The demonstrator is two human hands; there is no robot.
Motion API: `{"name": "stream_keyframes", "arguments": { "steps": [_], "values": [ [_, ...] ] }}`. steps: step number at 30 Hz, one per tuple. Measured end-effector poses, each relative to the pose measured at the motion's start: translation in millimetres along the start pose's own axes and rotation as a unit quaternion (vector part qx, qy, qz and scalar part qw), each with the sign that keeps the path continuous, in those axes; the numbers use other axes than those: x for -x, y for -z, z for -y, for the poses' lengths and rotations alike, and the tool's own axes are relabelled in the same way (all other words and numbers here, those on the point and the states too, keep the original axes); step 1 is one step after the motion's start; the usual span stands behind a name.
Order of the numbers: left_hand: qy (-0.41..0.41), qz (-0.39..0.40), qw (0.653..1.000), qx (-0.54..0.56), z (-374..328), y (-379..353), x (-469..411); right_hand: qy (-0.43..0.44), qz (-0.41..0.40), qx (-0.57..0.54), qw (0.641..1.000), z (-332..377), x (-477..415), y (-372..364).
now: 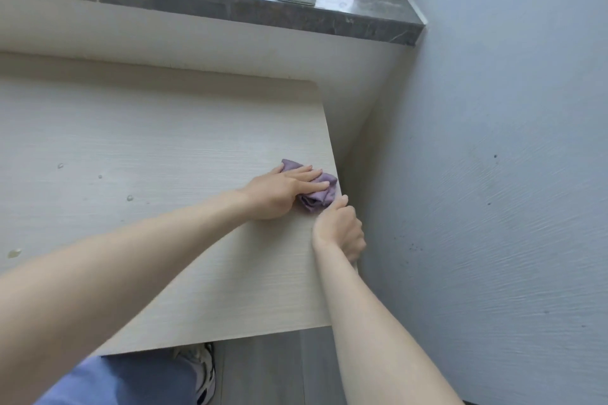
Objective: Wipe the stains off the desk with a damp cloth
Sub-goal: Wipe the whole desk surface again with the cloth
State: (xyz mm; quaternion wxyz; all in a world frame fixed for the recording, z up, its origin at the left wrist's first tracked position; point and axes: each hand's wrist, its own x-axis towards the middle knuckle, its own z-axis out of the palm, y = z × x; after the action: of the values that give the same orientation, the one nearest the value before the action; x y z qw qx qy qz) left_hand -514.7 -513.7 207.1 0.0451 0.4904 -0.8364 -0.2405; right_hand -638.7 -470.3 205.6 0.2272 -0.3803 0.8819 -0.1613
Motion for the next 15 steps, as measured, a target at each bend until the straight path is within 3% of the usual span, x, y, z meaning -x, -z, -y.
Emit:
{"name": "stream_keyframes", "arguments": {
  "steps": [5, 11, 15],
  "values": [
    [0.09, -0.064, 0.994, -0.002, -11.3, 8.1, -32.8, 0.009, -0.01, 0.024, 1.0, -0.8, -2.3, -3.7],
    [-0.037, -0.01, 0.999, -0.014, 7.7, 3.8, -16.8, 0.012, -0.017, 0.029, 0.999, -0.2, -5.2, -6.2],
    [0.1, -0.094, 0.99, 0.019, 3.5, 10.1, -40.2, 0.021, -0.017, 0.031, 0.999, 0.4, -3.1, -5.6]
  ]
}}
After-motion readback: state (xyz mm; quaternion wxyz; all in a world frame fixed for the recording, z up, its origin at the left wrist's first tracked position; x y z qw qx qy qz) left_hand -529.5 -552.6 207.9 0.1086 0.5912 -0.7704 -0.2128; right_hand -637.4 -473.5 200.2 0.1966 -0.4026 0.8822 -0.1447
